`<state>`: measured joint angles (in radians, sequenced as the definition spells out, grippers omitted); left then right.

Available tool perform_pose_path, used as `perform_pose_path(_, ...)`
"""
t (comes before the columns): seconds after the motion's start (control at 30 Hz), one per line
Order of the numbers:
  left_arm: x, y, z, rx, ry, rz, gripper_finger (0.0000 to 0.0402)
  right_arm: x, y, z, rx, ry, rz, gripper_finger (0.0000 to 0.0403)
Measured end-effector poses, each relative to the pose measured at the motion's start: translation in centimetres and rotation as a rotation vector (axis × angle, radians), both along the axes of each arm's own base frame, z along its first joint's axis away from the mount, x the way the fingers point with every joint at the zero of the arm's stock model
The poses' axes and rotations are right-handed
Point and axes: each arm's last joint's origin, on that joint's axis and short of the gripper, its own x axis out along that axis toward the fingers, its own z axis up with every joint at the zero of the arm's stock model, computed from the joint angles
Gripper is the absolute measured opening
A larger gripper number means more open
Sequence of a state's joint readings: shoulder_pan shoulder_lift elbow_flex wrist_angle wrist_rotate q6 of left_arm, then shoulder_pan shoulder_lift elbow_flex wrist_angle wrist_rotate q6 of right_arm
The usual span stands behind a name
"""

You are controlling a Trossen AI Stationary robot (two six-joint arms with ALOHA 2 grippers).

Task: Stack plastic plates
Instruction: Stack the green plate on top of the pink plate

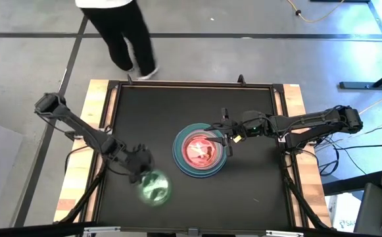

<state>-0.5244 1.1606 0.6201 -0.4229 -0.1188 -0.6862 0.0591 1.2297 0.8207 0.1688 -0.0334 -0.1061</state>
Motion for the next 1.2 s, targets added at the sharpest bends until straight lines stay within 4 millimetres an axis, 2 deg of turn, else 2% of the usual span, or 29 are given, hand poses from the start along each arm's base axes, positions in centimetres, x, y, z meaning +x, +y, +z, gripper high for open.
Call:
perform_pose_path(0.1, 1.4, 1.0, 1.7, 0.125, -0.128, 0.079, 0.0002, 0.0, 0.0, 0.0, 0.0, 0.0, 0.0, 0.0154)
perform_pose_path(0.23, 3.0, 2.1, 2.9, 0.243, -0.307, 0.137, 0.0002, 0.0, 0.0, 0.0, 0.0, -0.001, 0.0, 0.0154)
perform_pose_path(0.53, 5.9, 5.6, 4.1, 0.328, -0.49, 0.294, 0.0002, 0.0, 0.0, 0.1, 0.0, -0.007, 0.0, 0.0154)
perform_pose_path(0.77, 8.5, 7.9, 2.6, 0.334, -0.514, 0.396, 0.0002, 0.0, 0.0, 0.1, 0.001, -0.01, 0.0, 0.0154)
perform_pose_path(0.97, 10.6, 8.1, 1.1, 0.342, -0.571, 0.341, 0.0002, 0.0, 0.0, 0.1, 0.003, -0.009, 0.0, 0.0154)
perform_pose_path(1.2, 11.9, 8.7, -1.8, 0.356, -0.516, 0.357, 0.0002, 0.0, 0.0, 0.1, 0.005, -0.009, -0.001, 0.0154)
